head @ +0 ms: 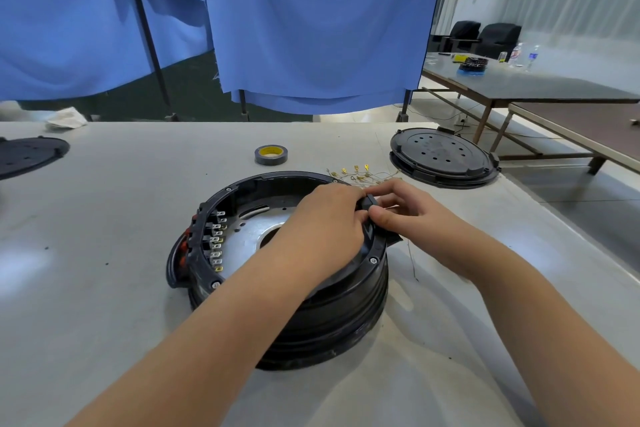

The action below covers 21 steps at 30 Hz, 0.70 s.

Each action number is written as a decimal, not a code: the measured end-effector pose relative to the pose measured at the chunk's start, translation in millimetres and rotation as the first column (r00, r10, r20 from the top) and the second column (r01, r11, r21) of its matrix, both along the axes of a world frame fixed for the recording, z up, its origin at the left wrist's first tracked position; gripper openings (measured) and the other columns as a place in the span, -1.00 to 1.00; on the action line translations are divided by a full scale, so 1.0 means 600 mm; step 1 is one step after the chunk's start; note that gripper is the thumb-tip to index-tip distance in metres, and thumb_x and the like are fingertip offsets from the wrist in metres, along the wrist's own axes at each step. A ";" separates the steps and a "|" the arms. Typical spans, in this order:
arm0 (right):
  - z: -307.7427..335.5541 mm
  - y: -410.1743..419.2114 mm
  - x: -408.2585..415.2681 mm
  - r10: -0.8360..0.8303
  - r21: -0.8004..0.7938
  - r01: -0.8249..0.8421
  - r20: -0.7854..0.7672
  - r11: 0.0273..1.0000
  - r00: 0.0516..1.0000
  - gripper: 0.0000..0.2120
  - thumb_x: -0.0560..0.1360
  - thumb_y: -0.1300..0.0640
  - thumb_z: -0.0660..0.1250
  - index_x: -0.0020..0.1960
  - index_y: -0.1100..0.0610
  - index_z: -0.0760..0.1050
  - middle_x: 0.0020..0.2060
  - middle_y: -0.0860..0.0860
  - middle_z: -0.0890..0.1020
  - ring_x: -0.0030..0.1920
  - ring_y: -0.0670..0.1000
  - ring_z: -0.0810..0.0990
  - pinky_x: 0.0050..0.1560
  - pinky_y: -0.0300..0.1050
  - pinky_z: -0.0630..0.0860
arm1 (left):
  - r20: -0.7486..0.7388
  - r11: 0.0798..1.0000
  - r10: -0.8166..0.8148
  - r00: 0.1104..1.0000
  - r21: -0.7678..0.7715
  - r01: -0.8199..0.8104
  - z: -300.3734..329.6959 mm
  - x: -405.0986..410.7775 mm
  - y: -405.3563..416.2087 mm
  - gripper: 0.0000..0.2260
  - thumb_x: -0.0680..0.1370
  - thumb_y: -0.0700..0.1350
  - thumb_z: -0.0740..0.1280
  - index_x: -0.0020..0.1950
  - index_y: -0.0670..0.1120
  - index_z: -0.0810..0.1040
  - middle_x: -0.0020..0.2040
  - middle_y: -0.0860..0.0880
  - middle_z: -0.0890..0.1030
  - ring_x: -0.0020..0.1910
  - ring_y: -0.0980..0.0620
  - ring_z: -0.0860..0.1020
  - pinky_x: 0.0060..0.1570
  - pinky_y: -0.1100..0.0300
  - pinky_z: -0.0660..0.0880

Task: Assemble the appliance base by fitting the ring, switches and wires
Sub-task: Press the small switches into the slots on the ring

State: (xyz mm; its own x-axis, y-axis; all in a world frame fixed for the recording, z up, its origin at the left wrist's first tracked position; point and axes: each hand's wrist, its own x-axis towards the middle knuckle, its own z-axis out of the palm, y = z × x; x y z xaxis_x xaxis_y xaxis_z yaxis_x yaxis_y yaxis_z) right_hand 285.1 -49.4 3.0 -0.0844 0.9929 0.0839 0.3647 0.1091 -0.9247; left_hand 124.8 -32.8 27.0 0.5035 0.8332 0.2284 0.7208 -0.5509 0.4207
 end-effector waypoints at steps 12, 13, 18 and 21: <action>0.011 0.007 -0.002 0.026 -0.062 -0.027 -0.002 0.998 1.000 -0.88 0.55 0.18 0.30 0.04 -0.01 0.48 -0.04 0.11 0.58 -0.11 -0.05 0.59 -0.09 -0.20 0.58 | -0.055 1.000 0.022 0.998 0.005 -0.021 0.005 0.003 -0.003 -0.79 0.63 -0.08 0.20 0.22 -0.07 0.52 0.12 -0.06 0.57 0.09 -0.01 0.50 0.05 0.15 0.41; 0.011 0.008 -0.002 0.024 -0.060 -0.023 0.021 0.998 0.999 -0.89 0.56 0.17 0.30 0.03 -0.02 0.48 -0.04 0.11 0.57 -0.09 -0.03 0.58 -0.04 -0.14 0.57 | -0.054 1.000 0.021 0.998 0.001 -0.021 0.005 0.002 -0.003 -0.78 0.63 -0.08 0.20 0.23 -0.07 0.52 0.12 -0.06 0.57 0.07 0.00 0.50 0.05 0.16 0.41; 0.012 0.013 -0.012 -0.031 -0.004 0.032 0.156 0.999 0.987 -0.90 0.55 0.11 0.25 -0.08 -0.09 0.45 -0.05 0.10 0.58 0.00 0.10 0.57 0.03 0.00 0.54 | -0.036 1.000 0.006 0.999 -0.005 -0.007 0.002 0.001 0.000 -0.80 0.62 -0.10 0.21 0.20 -0.07 0.54 0.07 -0.06 0.58 -0.06 0.04 0.44 -0.08 0.22 0.34; 0.010 0.017 -0.018 -0.076 0.048 0.066 0.242 0.997 0.967 -0.87 0.58 -0.05 0.19 -0.14 -0.09 0.41 -0.20 -0.07 0.56 -0.23 -0.11 0.53 -0.29 -0.25 0.47 | -0.012 1.000 -0.001 1.000 0.003 0.001 0.000 0.001 0.001 -0.81 0.61 -0.12 0.22 0.17 -0.08 0.55 0.01 -0.03 0.57 -0.05 0.03 0.46 -0.08 0.22 0.33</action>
State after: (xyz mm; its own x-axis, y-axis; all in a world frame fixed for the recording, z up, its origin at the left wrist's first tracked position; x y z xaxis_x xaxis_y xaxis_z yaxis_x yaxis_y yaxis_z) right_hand 274.1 -39.0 8.9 -0.0366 0.9934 0.1086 0.5865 0.1093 -0.8025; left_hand 125.5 -32.1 27.2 0.5070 0.8322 0.2247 0.7254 -0.5527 0.4103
